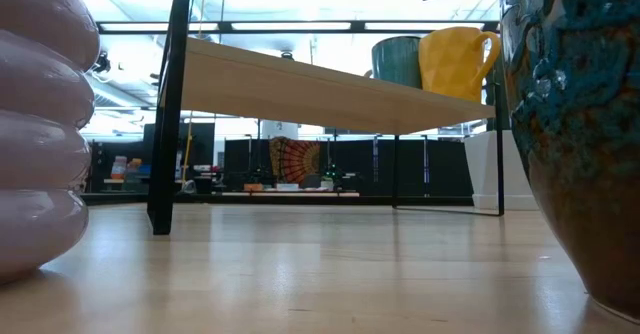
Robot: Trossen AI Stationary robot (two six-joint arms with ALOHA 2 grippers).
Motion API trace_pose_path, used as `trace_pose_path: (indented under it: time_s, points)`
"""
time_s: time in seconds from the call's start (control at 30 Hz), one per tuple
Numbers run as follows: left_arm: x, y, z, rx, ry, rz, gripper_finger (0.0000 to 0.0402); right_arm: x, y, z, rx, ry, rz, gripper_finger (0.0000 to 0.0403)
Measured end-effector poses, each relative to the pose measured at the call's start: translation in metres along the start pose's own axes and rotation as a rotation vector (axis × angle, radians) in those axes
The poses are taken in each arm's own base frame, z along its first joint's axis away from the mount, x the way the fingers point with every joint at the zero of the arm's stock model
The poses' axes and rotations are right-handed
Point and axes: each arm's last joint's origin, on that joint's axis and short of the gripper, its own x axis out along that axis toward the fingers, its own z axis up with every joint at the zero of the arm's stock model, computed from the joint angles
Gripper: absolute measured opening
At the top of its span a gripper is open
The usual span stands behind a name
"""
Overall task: Place coffee mugs
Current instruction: Put the purple mug on the shelf
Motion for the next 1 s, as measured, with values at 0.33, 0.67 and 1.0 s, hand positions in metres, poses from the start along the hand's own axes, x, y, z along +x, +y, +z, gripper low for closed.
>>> trace_pose_path:
  time_s: [0.33, 0.67, 1.0]
  points:
    - [0.022, -0.007, -0.005, 0.081, 0.03, 0.005, 0.0211, 0.0, 0.0, 0.0, 0.001, -0.001, 0.001, 0.0236]
    - [0.053, -0.006, -0.008, 0.11, 0.047, 0.093, 0.021, 0.0, 0.001, 0.0, 0.0, 0.0, 0.042, 0.0236]
    - [0.077, -0.004, -0.013, 0.169, 0.077, 0.154, 0.0174, 0.0, 0.001, 0.001, 0.003, -0.006, 0.045, 0.0236]
